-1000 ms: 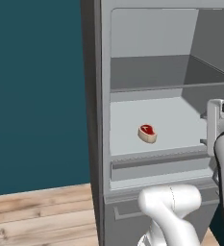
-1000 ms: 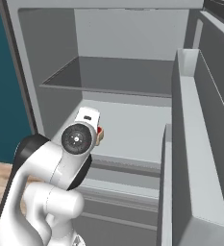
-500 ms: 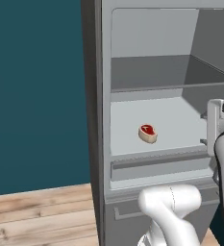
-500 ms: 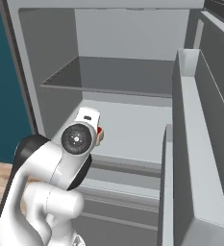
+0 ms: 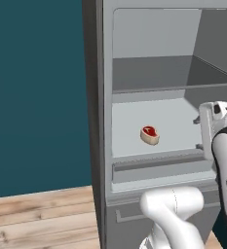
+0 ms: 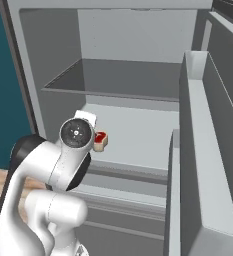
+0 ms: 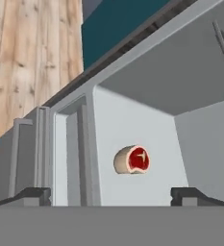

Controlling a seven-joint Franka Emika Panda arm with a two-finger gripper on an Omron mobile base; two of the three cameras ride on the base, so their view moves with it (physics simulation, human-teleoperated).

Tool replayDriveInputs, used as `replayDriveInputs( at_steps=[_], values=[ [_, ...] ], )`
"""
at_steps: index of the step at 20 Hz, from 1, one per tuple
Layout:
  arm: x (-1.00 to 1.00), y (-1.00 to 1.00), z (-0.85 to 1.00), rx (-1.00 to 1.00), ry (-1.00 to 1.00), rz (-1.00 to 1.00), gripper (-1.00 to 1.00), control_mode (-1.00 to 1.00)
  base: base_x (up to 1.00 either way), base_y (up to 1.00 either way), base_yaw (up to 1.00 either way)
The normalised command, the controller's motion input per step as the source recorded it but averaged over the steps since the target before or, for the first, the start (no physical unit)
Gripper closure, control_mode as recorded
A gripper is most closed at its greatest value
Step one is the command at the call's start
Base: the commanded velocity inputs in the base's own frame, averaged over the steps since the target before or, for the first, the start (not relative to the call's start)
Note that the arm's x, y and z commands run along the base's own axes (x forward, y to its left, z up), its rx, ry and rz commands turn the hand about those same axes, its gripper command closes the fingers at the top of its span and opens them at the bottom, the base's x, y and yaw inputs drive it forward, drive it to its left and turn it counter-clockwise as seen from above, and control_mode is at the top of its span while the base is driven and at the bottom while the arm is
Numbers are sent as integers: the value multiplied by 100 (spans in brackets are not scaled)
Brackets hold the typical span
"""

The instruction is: Gather the garlic and bell pepper from the fridge and place them on a tray on the dining counter. Then gather the steaks from the fridge and place them on the other tray.

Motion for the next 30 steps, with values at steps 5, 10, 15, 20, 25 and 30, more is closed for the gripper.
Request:
replayDriveInputs(
  at_steps=[5,10,15,20,25,30],
  values=[
    [-1,32,-8,-13,0,20,-100,-100,0,0,0],
    [-5,44,-20,-35,-1,31,-100,-100,0,0,0],
    [0,24,-2,-39,-6,42,-100,-100,0,0,0],
    [-17,-3,0,-40,-6,57,-100,-100,0,0,0],
    [-31,-2,0,-49,-2,61,-100,-100,0,0,0],
    [-6,0,0,-59,0,45,-100,-100,0,0,0]
  ],
)
